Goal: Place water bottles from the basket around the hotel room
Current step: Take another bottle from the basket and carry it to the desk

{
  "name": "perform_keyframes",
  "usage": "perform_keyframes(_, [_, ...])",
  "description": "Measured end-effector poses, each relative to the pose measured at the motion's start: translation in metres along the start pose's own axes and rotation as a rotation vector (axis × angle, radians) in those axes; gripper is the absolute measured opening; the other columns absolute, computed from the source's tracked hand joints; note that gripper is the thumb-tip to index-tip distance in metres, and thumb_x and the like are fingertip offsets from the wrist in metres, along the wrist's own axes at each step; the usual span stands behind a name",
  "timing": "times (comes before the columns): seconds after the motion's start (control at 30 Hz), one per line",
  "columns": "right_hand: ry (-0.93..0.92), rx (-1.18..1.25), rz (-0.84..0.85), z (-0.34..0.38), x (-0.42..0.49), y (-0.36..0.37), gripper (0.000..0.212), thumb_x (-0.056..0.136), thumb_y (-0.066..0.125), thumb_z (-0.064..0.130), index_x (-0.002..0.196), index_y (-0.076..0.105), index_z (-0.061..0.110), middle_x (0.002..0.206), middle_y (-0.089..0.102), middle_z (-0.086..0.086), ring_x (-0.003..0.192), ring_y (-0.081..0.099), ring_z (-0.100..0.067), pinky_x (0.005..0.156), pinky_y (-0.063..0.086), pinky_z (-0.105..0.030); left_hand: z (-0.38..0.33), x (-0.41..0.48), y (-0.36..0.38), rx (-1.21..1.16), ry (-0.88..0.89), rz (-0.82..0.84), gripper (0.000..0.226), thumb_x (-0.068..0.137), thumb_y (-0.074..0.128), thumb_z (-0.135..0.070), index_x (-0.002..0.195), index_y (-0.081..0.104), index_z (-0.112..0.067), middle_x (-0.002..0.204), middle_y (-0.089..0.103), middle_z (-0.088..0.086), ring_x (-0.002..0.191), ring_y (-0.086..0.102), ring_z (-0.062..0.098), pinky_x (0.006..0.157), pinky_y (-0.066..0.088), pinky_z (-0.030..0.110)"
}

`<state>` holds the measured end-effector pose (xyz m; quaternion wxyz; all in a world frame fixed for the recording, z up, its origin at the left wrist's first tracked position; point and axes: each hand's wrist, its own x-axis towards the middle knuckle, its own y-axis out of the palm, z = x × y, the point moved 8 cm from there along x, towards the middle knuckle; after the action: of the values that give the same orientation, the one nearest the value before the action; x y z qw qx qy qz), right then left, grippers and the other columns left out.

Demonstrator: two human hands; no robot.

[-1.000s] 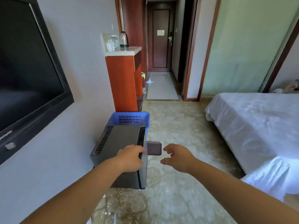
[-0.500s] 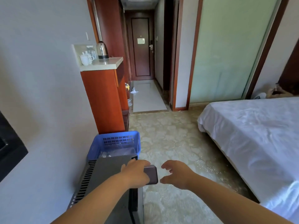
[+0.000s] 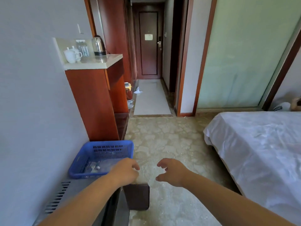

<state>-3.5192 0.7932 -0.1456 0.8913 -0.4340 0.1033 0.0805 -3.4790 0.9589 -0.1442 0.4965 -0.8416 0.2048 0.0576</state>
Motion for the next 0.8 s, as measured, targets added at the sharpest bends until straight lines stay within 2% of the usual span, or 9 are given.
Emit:
perform_keyframes(0.13, [-0.084,-0.089,0.055,-0.009,0.059,-0.044,0.056,0.079,0.071,0.034,0.129,0.051,0.02,0.133,0.051,-0.002,0.12,0.05,-0.017,0.093,0.041,-0.025,-0.018,0.051,-0.006,-0.055,-0.038,-0.023,0.036,0.088,0.053,-0.023,0.123,0.059,-0.018,0.133,0.056,0.001,0.118,0.054,0.016,0.088,0.04,0.021])
perform_keyframes(0.27, [-0.138,-0.113,0.088,-0.014,0.106,-0.067,0.056,0.08,0.07,0.03,0.131,0.05,0.017,0.135,0.051,-0.002,0.121,0.049,-0.018,0.096,0.04,-0.025,-0.017,0.091,-0.015,0.033,-0.079,-0.027,0.045,0.088,0.052,-0.016,0.133,0.049,-0.017,0.143,0.046,0.002,0.132,0.041,0.018,0.104,0.033,0.026])
perform_keyframes(0.3, [-0.15,-0.128,0.099,-0.014,0.117,-0.07,0.057,0.08,0.07,0.028,0.132,0.049,0.016,0.135,0.051,-0.003,0.122,0.049,-0.018,0.096,0.041,-0.026,-0.014,0.101,-0.016,0.051,-0.092,-0.015,0.041,0.087,0.052,-0.013,0.128,0.052,-0.017,0.14,0.048,0.004,0.13,0.043,0.019,0.104,0.034,0.028])
perform_keyframes(0.37, [-0.171,-0.147,0.116,-0.016,0.138,-0.074,0.057,0.081,0.07,0.025,0.133,0.049,0.016,0.135,0.052,-0.004,0.121,0.05,-0.018,0.097,0.041,-0.026,-0.005,0.124,-0.018,0.058,-0.12,-0.012,0.018,0.086,0.05,-0.008,0.092,0.056,-0.025,0.109,0.059,-0.001,0.113,0.052,0.02,0.091,0.04,0.031])
perform_keyframes(0.43, [-0.179,-0.151,0.124,-0.02,0.162,-0.078,0.057,0.081,0.07,0.022,0.133,0.048,0.017,0.136,0.051,-0.003,0.122,0.05,-0.017,0.097,0.041,-0.025,0.001,0.147,-0.019,0.038,-0.122,-0.009,0.035,0.086,0.048,-0.007,0.069,0.036,-0.034,0.079,0.043,-0.014,0.096,0.048,0.016,0.08,0.039,0.03])
perform_keyframes(0.5, [-0.182,-0.15,0.135,-0.024,0.188,-0.081,0.058,0.081,0.07,0.02,0.134,0.048,0.018,0.137,0.051,-0.002,0.122,0.05,-0.016,0.096,0.041,-0.024,0.011,0.17,-0.021,0.023,-0.135,0.01,0.023,0.09,0.046,-0.01,0.082,0.05,-0.031,0.088,0.053,-0.007,0.098,0.051,0.019,0.086,0.043,0.034])
perform_keyframes(0.53, [-0.185,-0.15,0.14,-0.024,0.203,-0.082,0.058,0.081,0.069,0.019,0.134,0.048,0.018,0.137,0.05,-0.002,0.123,0.049,-0.016,0.097,0.042,-0.024,0.02,0.184,-0.022,0.033,-0.146,0.014,0.02,0.091,0.046,-0.01,0.102,0.058,-0.021,0.106,0.059,0.002,0.107,0.053,0.023,0.093,0.042,0.034])
perform_keyframes(0.6, [-0.186,-0.144,0.153,-0.022,0.236,-0.083,0.055,0.082,0.067,0.012,0.133,0.048,0.017,0.138,0.05,-0.003,0.124,0.049,-0.017,0.098,0.043,-0.025,0.042,0.21,-0.032,0.043,-0.205,-0.001,0.042,0.09,0.046,-0.007,0.132,0.047,-0.01,0.136,0.049,0.009,0.125,0.047,0.024,0.102,0.037,0.031])
perform_keyframes(0.8, [-0.236,-0.184,0.211,0.017,0.351,-0.076,0.043,0.08,0.058,0.0,0.121,0.057,0.013,0.128,0.056,-0.005,0.118,0.054,-0.019,0.089,0.046,-0.025,0.109,0.289,-0.081,0.016,-0.297,-0.058,0.035,0.089,0.045,-0.01,0.123,0.049,-0.016,0.123,0.052,0.002,0.103,0.052,0.017,0.088,0.044,0.03])
